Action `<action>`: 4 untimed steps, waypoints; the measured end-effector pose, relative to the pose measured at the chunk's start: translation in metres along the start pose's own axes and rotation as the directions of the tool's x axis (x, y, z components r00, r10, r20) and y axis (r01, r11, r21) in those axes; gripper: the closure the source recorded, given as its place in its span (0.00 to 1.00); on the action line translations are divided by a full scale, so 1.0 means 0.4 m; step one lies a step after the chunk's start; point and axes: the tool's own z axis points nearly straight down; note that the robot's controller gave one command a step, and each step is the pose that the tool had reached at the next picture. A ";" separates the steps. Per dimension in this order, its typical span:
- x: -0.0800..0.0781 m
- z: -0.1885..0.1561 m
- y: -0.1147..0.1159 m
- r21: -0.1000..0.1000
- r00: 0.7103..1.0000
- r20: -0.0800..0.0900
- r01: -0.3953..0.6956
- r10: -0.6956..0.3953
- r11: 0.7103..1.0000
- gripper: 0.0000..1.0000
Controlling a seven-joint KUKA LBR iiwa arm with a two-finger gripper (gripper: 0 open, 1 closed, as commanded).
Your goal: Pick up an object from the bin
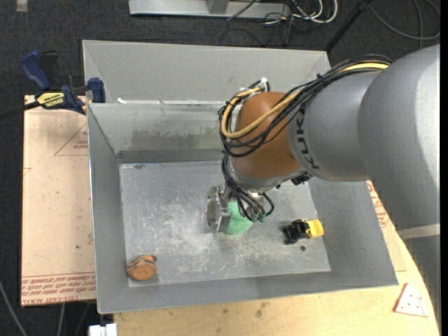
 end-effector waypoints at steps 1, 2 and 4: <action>0.000 0.000 -0.001 0.000 1.000 0.000 -0.001 0.001 1.000 0.00; 0.000 0.000 -0.001 0.000 1.000 0.000 -0.001 0.001 1.000 0.00; -0.033 -0.071 -0.107 0.000 0.999 0.003 -0.046 0.046 0.999 1.00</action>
Offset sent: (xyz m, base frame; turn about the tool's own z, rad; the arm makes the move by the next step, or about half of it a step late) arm 0.0000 0.0000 0.0000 0.0000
